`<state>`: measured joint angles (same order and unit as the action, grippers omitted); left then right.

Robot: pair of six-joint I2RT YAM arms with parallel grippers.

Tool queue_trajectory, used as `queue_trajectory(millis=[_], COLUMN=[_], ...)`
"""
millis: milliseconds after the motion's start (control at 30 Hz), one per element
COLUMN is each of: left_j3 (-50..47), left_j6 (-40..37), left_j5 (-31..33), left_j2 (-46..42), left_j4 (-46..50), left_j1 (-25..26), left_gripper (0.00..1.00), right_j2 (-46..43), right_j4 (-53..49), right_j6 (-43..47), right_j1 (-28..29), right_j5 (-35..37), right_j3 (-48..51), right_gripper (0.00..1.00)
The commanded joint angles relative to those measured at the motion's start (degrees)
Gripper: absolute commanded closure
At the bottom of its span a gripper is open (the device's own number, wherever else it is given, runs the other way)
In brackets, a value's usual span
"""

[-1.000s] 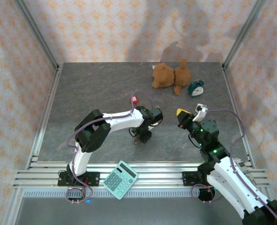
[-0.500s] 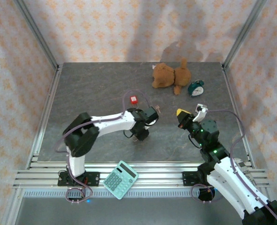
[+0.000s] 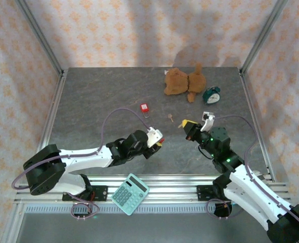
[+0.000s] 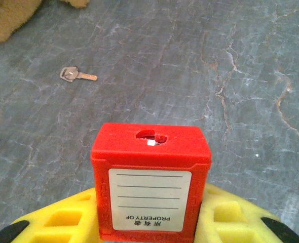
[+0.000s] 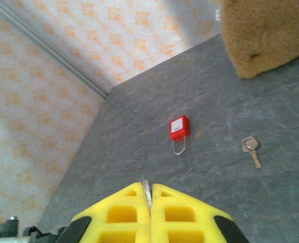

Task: Unlock with the key

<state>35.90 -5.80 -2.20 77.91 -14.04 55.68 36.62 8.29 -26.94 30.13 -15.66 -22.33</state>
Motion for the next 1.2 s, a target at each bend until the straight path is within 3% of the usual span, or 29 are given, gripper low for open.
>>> queue_trajectory(millis=[0,233,400,1167], left_j3=[-0.6,-1.21,0.56,2.35], left_j6=[-5.27,-6.87,-5.56,-3.3], left_j5=[5.58,8.34,8.73,8.8], left_j2=[-1.53,-0.03,1.21,1.2], left_j4=[-13.58,-16.69,-13.57,-9.85], left_j1=[2.12,3.52,3.58,3.56], left_gripper=[0.69,0.69,0.69,0.7], right_j2=[1.18,3.15,2.45,8.21], right_j4=[3.19,6.19,5.14,8.0], right_j6=[0.25,0.39,2.41,3.68], right_j1=[1.75,8.45,13.3,15.13], right_j5=[-0.07,4.26,9.26,12.64], right_j3=[-2.19,-1.68,-2.2,-1.45], right_gripper=[0.97,0.98,0.98,0.98])
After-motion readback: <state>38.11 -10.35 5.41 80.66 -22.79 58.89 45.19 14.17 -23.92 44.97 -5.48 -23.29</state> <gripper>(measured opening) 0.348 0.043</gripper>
